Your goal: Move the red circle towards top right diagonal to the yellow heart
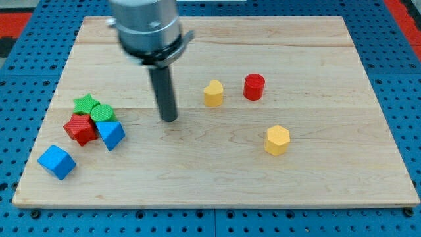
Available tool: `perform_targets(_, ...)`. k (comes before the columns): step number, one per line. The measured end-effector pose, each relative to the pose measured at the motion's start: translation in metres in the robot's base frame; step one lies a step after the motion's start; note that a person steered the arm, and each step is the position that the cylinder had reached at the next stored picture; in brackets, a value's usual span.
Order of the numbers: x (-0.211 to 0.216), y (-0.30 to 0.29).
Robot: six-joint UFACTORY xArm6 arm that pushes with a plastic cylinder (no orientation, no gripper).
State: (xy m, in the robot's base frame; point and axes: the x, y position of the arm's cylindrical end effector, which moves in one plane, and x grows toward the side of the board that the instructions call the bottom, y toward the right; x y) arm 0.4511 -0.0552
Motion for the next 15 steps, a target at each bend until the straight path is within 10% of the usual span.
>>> perform_targets(2, -0.020, 0.135)
perform_targets(6, -0.021, -0.082)
perform_targets(10, -0.068, 0.275)
perform_targets(13, -0.070, 0.027)
perform_targets(15, -0.093, -0.011)
